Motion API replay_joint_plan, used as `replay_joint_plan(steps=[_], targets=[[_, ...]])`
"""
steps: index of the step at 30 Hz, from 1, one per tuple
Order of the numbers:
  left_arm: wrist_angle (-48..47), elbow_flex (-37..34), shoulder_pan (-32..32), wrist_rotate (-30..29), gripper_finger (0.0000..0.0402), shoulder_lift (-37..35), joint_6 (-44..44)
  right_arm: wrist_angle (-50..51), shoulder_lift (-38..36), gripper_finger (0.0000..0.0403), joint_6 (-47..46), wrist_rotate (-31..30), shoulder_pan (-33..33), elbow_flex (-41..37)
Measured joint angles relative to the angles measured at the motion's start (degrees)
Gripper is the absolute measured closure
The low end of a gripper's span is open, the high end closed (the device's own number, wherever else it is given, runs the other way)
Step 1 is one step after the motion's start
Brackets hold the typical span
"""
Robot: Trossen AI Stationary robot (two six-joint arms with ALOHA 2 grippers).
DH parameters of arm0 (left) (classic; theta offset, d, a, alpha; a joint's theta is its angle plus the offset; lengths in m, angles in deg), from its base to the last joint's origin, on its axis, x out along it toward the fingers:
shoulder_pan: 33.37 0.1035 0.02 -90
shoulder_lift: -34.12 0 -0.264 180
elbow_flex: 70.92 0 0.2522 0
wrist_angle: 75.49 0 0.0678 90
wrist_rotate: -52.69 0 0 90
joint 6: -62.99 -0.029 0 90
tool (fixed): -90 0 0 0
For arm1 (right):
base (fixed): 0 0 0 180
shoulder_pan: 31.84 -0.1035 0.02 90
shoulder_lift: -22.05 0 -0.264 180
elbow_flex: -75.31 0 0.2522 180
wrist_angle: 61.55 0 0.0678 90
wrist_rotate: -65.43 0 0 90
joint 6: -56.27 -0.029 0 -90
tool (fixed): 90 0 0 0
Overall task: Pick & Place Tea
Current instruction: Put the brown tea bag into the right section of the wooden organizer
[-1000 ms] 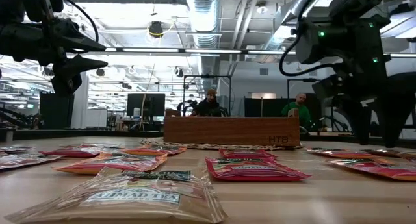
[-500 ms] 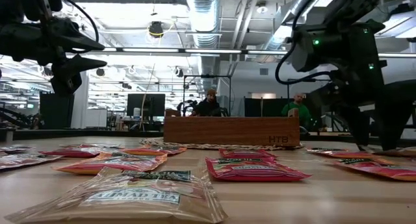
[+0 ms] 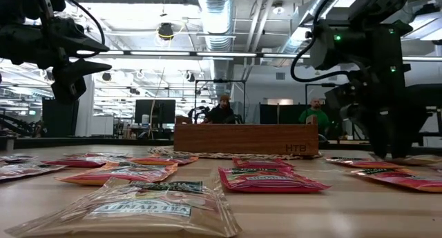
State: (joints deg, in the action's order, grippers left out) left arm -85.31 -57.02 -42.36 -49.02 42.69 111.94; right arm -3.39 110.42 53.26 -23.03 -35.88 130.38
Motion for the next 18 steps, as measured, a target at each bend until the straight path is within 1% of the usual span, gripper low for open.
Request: replay_joint_plan(steps=[4,8,14,18], targets=[[0.0,0.0,0.0,0.04,0.0268,-0.01,0.0,0.07,0.62,0.0312,0.0,-0.01,0.02,0.1],[0.0,0.0,0.0,0.07,0.0268,-0.01,0.0,0.11,0.54,0.0355,0.0,-0.01,0.02,0.1],[0.0,0.0,0.0,0.07,0.0268,-0.01,0.0,0.68,0.49,0.0396,-0.04,0.01,0.02,0.33],[0.0,0.0,0.0,0.07,0.0268,-0.01,0.0,4.22,0.73,0.0399,-0.33,-0.36,-0.07,1.81]])
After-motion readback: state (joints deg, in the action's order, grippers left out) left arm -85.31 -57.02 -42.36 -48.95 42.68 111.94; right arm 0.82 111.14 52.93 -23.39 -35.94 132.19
